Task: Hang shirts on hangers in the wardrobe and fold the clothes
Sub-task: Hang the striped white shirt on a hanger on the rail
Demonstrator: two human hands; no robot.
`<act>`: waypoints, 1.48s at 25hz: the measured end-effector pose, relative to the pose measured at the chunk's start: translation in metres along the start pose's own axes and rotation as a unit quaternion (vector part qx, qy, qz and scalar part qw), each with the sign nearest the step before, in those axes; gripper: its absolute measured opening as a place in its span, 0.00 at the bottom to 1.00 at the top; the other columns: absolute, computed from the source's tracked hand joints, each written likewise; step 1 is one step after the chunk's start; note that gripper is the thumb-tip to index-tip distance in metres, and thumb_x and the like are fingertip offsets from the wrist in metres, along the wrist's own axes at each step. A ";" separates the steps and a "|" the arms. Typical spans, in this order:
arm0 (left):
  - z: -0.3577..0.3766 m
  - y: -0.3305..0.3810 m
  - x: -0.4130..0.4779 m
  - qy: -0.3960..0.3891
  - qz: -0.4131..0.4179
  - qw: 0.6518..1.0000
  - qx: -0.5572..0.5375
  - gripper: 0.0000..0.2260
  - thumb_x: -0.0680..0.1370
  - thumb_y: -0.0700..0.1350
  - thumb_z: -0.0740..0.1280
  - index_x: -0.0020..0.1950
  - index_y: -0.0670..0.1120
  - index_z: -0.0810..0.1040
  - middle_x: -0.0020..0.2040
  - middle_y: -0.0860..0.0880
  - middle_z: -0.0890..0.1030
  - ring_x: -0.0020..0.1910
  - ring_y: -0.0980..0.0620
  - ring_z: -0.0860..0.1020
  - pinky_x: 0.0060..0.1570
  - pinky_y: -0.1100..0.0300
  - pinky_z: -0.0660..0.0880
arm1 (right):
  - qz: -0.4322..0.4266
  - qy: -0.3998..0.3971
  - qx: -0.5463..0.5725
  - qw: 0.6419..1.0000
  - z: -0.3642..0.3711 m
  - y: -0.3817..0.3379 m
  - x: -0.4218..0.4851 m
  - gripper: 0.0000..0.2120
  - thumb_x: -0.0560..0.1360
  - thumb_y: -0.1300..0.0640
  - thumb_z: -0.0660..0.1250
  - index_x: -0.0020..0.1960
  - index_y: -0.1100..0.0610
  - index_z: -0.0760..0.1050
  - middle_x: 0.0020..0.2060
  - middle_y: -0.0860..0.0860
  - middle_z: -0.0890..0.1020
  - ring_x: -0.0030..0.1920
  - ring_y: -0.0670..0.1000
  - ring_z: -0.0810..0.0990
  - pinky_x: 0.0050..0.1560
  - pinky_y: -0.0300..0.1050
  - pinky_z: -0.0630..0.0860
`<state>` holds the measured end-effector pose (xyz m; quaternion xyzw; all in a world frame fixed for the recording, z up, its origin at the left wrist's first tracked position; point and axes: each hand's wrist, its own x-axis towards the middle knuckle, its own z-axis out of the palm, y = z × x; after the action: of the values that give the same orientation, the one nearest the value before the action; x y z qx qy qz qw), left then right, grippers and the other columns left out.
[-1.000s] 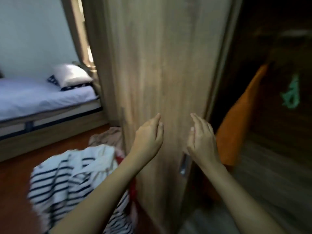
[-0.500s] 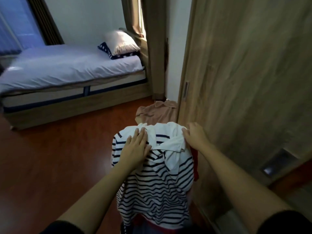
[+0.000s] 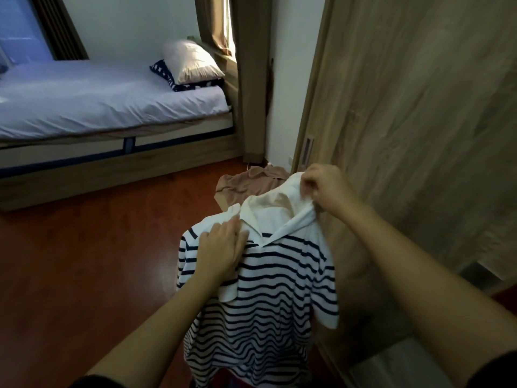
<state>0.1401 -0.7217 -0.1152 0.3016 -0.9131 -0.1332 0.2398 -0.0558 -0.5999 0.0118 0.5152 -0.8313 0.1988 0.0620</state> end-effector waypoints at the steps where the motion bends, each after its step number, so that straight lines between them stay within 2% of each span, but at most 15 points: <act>1: -0.009 0.010 0.020 0.001 -0.025 0.998 -0.050 0.25 0.79 0.60 0.51 0.70 0.46 0.66 0.59 0.44 0.78 0.56 0.43 0.75 0.53 0.47 0.71 | -0.050 -0.017 -0.042 0.998 -0.006 -0.001 -0.001 0.10 0.73 0.66 0.65 0.39 0.54 0.81 0.48 0.52 0.80 0.47 0.51 0.73 0.46 0.44 0.68; 3: -0.024 0.025 0.066 -0.035 0.014 0.996 -0.078 0.31 0.76 0.58 0.63 0.75 0.50 0.59 0.71 0.45 0.68 0.66 0.43 0.67 0.61 0.45 0.67 | -0.094 -0.027 -0.087 0.991 -0.012 0.000 -0.009 0.08 0.73 0.63 0.67 0.44 0.53 0.83 0.51 0.50 0.81 0.47 0.49 0.69 0.46 0.44 0.67; 5: -0.031 0.035 0.108 -0.170 0.084 0.981 -0.051 0.35 0.73 0.53 0.69 0.76 0.55 0.56 0.76 0.50 0.59 0.71 0.43 0.61 0.66 0.42 0.62 | -0.121 -0.005 -0.104 0.987 -0.018 -0.001 -0.023 0.07 0.71 0.62 0.69 0.46 0.52 0.83 0.50 0.49 0.82 0.46 0.52 0.72 0.40 0.48 0.72; 7: -0.031 0.042 0.130 -0.290 0.140 0.947 -0.005 0.27 0.73 0.52 0.68 0.71 0.54 0.66 0.69 0.49 0.70 0.67 0.44 0.67 0.64 0.42 0.66 | -0.163 0.010 -0.127 0.978 -0.026 -0.002 -0.037 0.07 0.68 0.60 0.72 0.45 0.52 0.83 0.47 0.49 0.83 0.43 0.54 0.76 0.30 0.44 0.71; 9: -0.033 0.048 0.133 -0.331 0.168 0.928 0.030 0.16 0.74 0.53 0.68 0.61 0.50 0.76 0.56 0.50 0.79 0.57 0.48 0.75 0.58 0.48 0.70 | -0.197 0.022 -0.150 0.969 -0.031 0.003 -0.051 0.10 0.66 0.58 0.71 0.47 0.54 0.82 0.46 0.50 0.83 0.42 0.54 0.77 0.25 0.42 0.73; 10: -0.036 0.048 0.134 -0.306 0.184 0.932 0.054 0.13 0.75 0.53 0.67 0.56 0.50 0.76 0.51 0.51 0.79 0.53 0.50 0.76 0.56 0.51 0.71 | -0.196 0.035 -0.158 0.967 -0.032 0.006 -0.057 0.12 0.67 0.59 0.70 0.50 0.55 0.82 0.47 0.50 0.83 0.42 0.54 0.78 0.25 0.44 0.74; 12: -0.047 0.044 0.135 -0.157 0.196 0.965 0.077 0.08 0.76 0.51 0.66 0.52 0.50 0.75 0.47 0.50 0.78 0.48 0.49 0.76 0.52 0.50 0.73 | -0.135 0.070 -0.160 0.975 -0.031 0.010 -0.064 0.14 0.68 0.63 0.70 0.54 0.59 0.80 0.51 0.53 0.82 0.45 0.57 0.77 0.30 0.49 0.77; 14: -0.065 0.032 0.133 -0.020 0.144 0.986 0.083 0.05 0.76 0.47 0.65 0.48 0.46 0.72 0.46 0.45 0.76 0.44 0.43 0.77 0.44 0.48 0.76 | -0.024 0.102 -0.122 0.987 -0.025 0.011 -0.064 0.15 0.71 0.66 0.67 0.58 0.62 0.78 0.56 0.56 0.80 0.50 0.59 0.75 0.43 0.51 0.78; 17: -0.090 0.024 0.119 0.039 0.079 0.986 0.139 0.06 0.77 0.41 0.63 0.52 0.42 0.70 0.50 0.40 0.73 0.42 0.39 0.76 0.34 0.52 0.70 | 0.087 0.127 -0.041 0.987 -0.023 -0.004 -0.060 0.17 0.75 0.68 0.60 0.63 0.62 0.74 0.62 0.57 0.75 0.59 0.59 0.72 0.57 0.53 0.74; 20: -0.131 0.040 0.099 0.099 0.034 0.977 0.185 0.10 0.77 0.42 0.64 0.57 0.42 0.70 0.53 0.39 0.75 0.45 0.36 0.78 0.34 0.52 0.67 | 0.146 0.146 -0.029 0.978 -0.044 -0.022 -0.071 0.16 0.76 0.67 0.58 0.62 0.63 0.74 0.57 0.58 0.76 0.54 0.57 0.75 0.48 0.44 0.72; 26: -0.231 0.096 0.033 -0.001 0.044 0.983 0.178 0.08 0.73 0.42 0.69 0.51 0.44 0.81 0.50 0.40 0.80 0.50 0.41 0.77 0.46 0.53 0.72 | 0.187 0.160 -0.029 0.969 -0.129 -0.035 -0.149 0.10 0.75 0.57 0.65 0.50 0.61 0.82 0.46 0.61 0.83 0.48 0.59 0.80 0.44 0.43 0.70; 29: -0.260 0.126 0.003 0.045 -0.044 0.992 0.114 0.12 0.71 0.43 0.70 0.54 0.45 0.80 0.56 0.38 0.79 0.55 0.38 0.76 0.52 0.50 0.73 | 0.161 0.249 -0.067 0.953 -0.182 -0.050 -0.200 0.10 0.74 0.60 0.64 0.48 0.60 0.83 0.46 0.61 0.83 0.48 0.61 0.80 0.40 0.42 0.66; 32: -0.250 0.159 -0.027 -0.022 0.038 0.998 0.054 0.11 0.70 0.39 0.70 0.51 0.41 0.82 0.50 0.37 0.81 0.50 0.39 0.78 0.48 0.53 0.73 | 0.204 0.342 -0.079 0.914 -0.236 -0.051 -0.247 0.12 0.74 0.63 0.60 0.51 0.63 0.81 0.52 0.62 0.78 0.52 0.62 0.76 0.48 0.45 0.69; 34: -0.252 0.180 -0.042 0.025 0.067 0.997 -0.012 0.08 0.69 0.41 0.69 0.47 0.42 0.83 0.46 0.39 0.82 0.47 0.41 0.79 0.47 0.54 0.75 | 0.245 0.326 -0.107 0.907 -0.262 -0.046 -0.285 0.11 0.74 0.63 0.61 0.51 0.60 0.81 0.55 0.61 0.76 0.55 0.63 0.75 0.53 0.49 0.72; 37: -0.259 0.219 -0.064 0.045 0.096 0.984 -0.145 0.09 0.66 0.43 0.65 0.42 0.45 0.82 0.39 0.44 0.82 0.39 0.49 0.78 0.42 0.57 0.74 | 0.257 0.242 -0.163 0.921 -0.276 -0.044 -0.336 0.09 0.73 0.60 0.63 0.45 0.53 0.82 0.51 0.55 0.78 0.53 0.60 0.75 0.47 0.49 0.73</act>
<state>0.2126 -0.5360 0.1669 0.1806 -0.8972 -0.2269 0.3331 0.1095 -0.2288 0.1726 0.2030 -0.9158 0.1881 0.2910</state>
